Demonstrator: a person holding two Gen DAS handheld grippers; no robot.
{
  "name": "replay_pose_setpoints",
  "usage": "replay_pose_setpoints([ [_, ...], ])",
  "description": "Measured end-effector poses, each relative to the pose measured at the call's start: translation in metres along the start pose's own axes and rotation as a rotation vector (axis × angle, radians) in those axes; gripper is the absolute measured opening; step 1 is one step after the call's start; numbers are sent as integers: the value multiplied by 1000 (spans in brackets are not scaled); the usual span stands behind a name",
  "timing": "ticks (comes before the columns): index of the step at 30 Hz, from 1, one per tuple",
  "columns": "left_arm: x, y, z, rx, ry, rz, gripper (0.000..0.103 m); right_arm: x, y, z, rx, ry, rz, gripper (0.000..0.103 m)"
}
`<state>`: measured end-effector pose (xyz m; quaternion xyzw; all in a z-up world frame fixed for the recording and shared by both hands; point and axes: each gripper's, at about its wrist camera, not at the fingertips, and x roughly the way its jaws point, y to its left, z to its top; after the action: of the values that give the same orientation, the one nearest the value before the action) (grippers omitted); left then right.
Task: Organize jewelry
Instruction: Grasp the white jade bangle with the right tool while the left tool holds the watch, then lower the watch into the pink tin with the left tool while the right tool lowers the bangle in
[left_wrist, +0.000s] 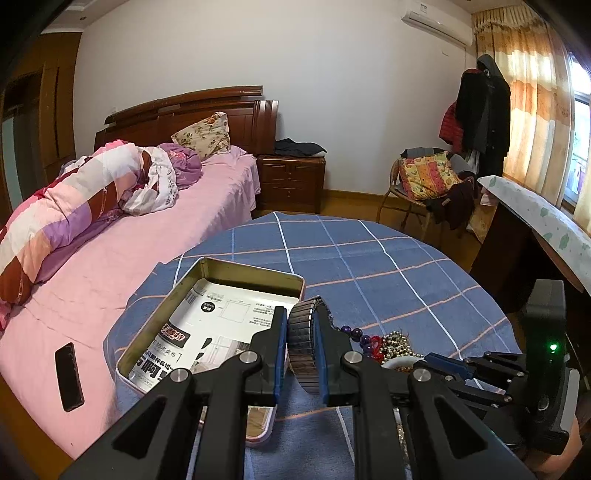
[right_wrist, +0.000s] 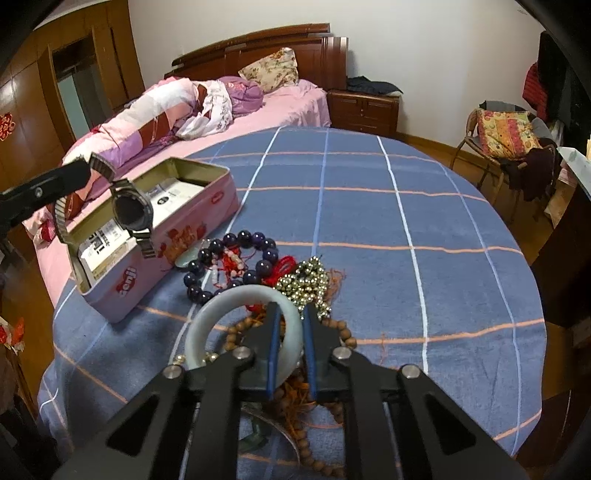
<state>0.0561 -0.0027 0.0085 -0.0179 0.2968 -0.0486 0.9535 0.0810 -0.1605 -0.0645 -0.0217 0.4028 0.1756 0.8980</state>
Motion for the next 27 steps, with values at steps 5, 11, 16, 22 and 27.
replay_pose_setpoints([
  [5, -3, 2, 1, -4, -7, 1, 13, -10, 1, 5, -2, -46, -3, 14],
  [11, -10, 5, 8, -4, -33, 10, 13, -13, 3, 16, -14, -71, -5, 15],
  [16, -14, 14, 14, -9, -52, 26, 13, -15, 8, 29, -33, -94, 0, 15],
  [22, -16, 26, 22, -2, -71, 55, 13, -16, 20, 48, -67, -117, 15, 15],
  [27, -10, 38, 28, 6, -80, 87, 13, -15, 31, 65, -85, -137, 38, 15],
])
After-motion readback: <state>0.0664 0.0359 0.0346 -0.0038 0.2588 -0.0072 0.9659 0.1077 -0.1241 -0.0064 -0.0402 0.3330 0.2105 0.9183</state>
